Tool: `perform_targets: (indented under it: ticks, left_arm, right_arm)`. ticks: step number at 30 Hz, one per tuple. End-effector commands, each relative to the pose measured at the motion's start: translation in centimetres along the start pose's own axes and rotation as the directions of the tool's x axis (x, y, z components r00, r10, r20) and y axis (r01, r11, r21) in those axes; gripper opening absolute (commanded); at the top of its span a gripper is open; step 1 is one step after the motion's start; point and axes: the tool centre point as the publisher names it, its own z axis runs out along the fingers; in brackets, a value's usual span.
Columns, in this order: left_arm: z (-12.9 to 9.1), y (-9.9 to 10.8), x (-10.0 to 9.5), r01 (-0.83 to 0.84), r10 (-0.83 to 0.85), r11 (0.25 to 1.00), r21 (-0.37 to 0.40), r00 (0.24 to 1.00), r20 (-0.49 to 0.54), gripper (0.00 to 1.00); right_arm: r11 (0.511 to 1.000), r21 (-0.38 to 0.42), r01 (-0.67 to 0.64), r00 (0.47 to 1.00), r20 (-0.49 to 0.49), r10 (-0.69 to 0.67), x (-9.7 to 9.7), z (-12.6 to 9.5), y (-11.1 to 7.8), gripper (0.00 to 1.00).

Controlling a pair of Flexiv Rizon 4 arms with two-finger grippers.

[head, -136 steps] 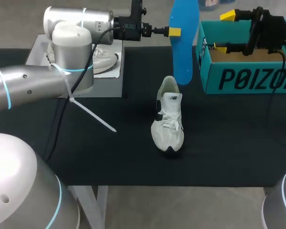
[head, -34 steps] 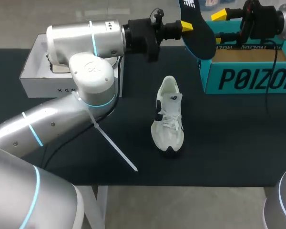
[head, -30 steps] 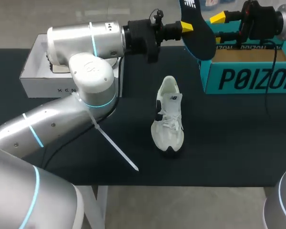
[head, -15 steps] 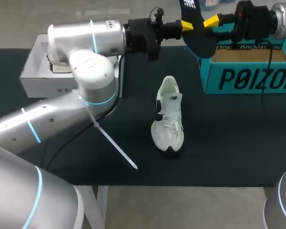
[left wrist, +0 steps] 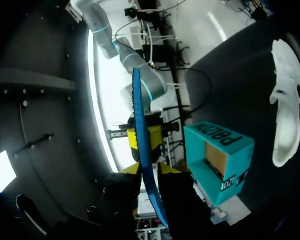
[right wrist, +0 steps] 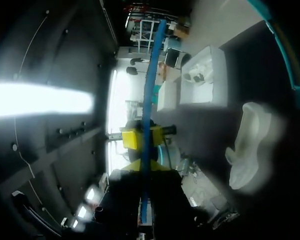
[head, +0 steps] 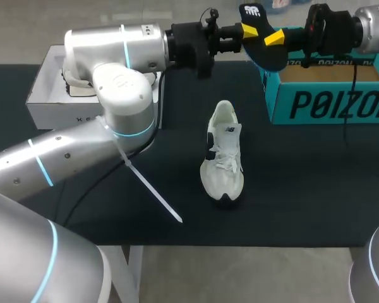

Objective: Take the shoe out of the shoebox, open the shoe tongue, remove and reinsert the insole, then place the shoe into the shoebox

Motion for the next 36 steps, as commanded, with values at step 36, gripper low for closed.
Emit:
perform_targets:
  ticks: [36]
  left_arm:
    - [-14.0, -5.4, 2.2, 0.105, -0.099, 0.995, -0.001, 0.943, -0.316, 1.00]
  right_arm:
    - [0.997, -0.081, 0.020, 0.997, 0.070, -0.014, -1.2, -1.7, -0.2, 0.00]
